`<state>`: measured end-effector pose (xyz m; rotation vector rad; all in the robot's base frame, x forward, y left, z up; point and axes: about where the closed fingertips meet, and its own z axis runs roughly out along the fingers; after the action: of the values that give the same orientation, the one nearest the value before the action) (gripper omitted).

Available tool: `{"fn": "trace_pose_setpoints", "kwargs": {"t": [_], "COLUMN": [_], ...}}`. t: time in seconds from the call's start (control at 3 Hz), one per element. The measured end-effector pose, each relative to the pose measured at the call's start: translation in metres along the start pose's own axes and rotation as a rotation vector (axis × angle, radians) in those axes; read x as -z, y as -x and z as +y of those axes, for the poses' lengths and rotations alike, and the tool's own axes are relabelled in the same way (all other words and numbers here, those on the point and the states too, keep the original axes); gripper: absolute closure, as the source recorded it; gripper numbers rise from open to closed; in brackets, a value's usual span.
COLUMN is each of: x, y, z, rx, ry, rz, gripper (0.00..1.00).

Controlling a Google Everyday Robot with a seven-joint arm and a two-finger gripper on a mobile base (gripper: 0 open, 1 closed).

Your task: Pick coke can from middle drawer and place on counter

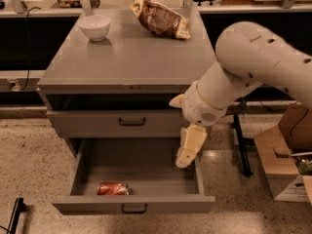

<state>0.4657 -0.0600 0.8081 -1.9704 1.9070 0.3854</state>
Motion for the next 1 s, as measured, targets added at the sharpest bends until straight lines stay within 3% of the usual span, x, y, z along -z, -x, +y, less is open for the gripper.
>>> {"fn": "trace_pose_setpoints", "kwargs": {"t": [0.33, 0.67, 1.0], "x": [-0.069, -0.075, -0.107], "y": [0.014, 0.019, 0.013], "z": [-0.02, -0.041, -0.042], "rx": [0.034, 0.03, 0.006], "ry": [-0.004, -0.075, -0.065], "rz": [-0.115, -0.145, -0.15], "gripper": [0.0, 0.0, 0.0]}}
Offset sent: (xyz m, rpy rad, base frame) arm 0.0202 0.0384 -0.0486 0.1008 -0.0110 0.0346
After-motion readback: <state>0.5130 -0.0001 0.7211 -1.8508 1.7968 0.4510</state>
